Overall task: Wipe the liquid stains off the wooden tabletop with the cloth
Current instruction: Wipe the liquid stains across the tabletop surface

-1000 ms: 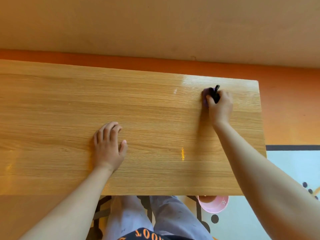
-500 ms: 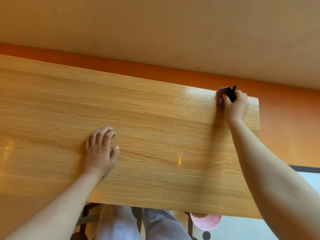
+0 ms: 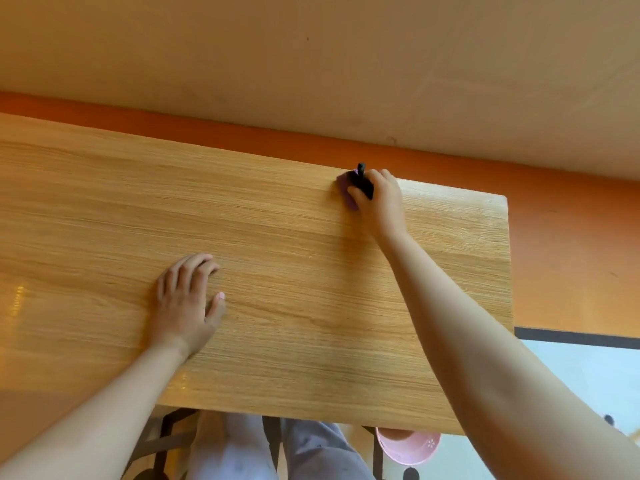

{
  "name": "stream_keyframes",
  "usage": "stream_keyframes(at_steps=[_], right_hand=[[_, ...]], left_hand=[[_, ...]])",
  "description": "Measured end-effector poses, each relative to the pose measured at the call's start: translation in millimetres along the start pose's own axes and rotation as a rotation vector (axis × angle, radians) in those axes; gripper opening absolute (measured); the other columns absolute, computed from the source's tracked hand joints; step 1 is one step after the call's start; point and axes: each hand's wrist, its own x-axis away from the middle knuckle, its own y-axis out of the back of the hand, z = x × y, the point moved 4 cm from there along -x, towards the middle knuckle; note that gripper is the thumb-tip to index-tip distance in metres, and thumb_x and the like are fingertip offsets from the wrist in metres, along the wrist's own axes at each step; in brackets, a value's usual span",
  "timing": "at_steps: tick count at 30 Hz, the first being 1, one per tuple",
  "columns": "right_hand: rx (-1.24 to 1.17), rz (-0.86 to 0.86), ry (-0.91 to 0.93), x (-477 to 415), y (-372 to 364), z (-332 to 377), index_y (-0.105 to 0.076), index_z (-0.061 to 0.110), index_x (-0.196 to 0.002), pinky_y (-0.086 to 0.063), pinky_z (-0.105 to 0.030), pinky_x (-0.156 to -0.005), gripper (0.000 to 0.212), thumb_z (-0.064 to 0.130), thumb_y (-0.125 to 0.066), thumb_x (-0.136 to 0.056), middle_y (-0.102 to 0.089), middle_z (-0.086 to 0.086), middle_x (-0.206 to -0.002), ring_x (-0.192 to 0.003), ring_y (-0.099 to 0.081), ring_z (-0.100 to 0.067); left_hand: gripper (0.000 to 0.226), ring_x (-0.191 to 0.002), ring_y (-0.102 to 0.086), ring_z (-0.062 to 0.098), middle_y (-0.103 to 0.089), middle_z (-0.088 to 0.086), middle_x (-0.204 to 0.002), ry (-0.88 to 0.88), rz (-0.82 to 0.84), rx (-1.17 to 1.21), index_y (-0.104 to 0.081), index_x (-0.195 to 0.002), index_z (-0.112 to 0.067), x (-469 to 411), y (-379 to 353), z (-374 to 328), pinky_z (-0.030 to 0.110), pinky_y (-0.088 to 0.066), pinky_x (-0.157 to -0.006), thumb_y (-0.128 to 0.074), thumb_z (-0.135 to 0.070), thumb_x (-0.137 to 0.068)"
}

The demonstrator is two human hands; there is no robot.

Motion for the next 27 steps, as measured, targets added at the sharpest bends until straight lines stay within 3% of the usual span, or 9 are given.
stream_keyframes(at_steps=[3,10,13,17,20,27], right_hand=[[0.032,0.001,-0.004,-2.3,27.6,-30.6,-0.061,0.008,-0.102,-0.034,-0.027,-0.075,0.017,0.016,-0.062,-0.087,-0.050,-0.003,-0.094,-0.089,-0.045,-0.020],[0.211,-0.105,-0.210,-14.7,111.0,-117.5,-0.062,0.005,-0.095,-0.037,-0.034,-0.072,0.016,0.017,-0.061,-0.085,-0.060,-0.018,-0.095,-0.091,-0.054,-0.033],[0.284,-0.067,-0.214,-17.8,121.8,-126.1,-0.063,0.005,-0.096,-0.041,-0.040,-0.076,0.015,0.014,-0.061,-0.083,-0.061,-0.018,-0.097,-0.094,-0.054,-0.035],[0.338,-0.055,-0.136,-8.9,116.3,-118.4,-0.063,0.008,-0.095,-0.037,-0.036,-0.073,0.014,0.016,-0.064,-0.084,-0.062,-0.013,-0.096,-0.093,-0.053,-0.034],[0.330,-0.025,-0.087,19.3,109.4,-112.2,-0.066,0.006,-0.096,-0.032,-0.031,-0.070,0.015,0.014,-0.066,-0.084,-0.063,-0.011,-0.094,-0.091,-0.054,-0.032],[0.214,0.035,-0.032,162.5,89.4,-96.5,-0.069,0.010,-0.102,-0.043,-0.033,-0.072,0.023,0.013,-0.073,-0.079,-0.066,-0.003,-0.095,-0.087,-0.057,-0.025]], left_hand=[[0.048,-0.124,-0.039,0.033,-0.046,0.009,-0.133,-0.003,-0.009,0.000,-0.050,-0.120,-0.011,-0.2,-1.2,0.0,0.047,-0.029,-0.100,-0.040,-0.037,-0.080],[0.049,-0.123,-0.040,0.031,-0.048,0.008,-0.132,0.001,-0.026,-0.002,-0.053,-0.119,-0.010,-1.5,-2.4,0.4,0.047,-0.030,-0.100,-0.039,-0.037,-0.080],[0.048,-0.123,-0.040,0.031,-0.048,0.007,-0.132,-0.002,-0.031,0.000,-0.052,-0.118,-0.012,-1.4,-2.6,1.1,0.046,-0.029,-0.100,-0.039,-0.037,-0.080],[0.046,-0.122,-0.040,0.031,-0.048,0.007,-0.131,-0.005,-0.052,-0.001,-0.051,-0.117,-0.013,-0.8,-2.8,0.7,0.048,-0.030,-0.099,-0.040,-0.037,-0.079],[0.046,-0.121,-0.040,0.032,-0.048,0.008,-0.131,-0.003,-0.051,-0.010,-0.051,-0.116,-0.013,-2.3,-3.0,0.3,0.048,-0.031,-0.099,-0.040,-0.037,-0.078],[0.048,-0.123,-0.039,0.032,-0.046,0.008,-0.133,-0.008,-0.012,-0.020,-0.049,-0.119,-0.013,0.0,-4.4,3.0,0.051,-0.031,-0.101,-0.036,-0.040,-0.081]])
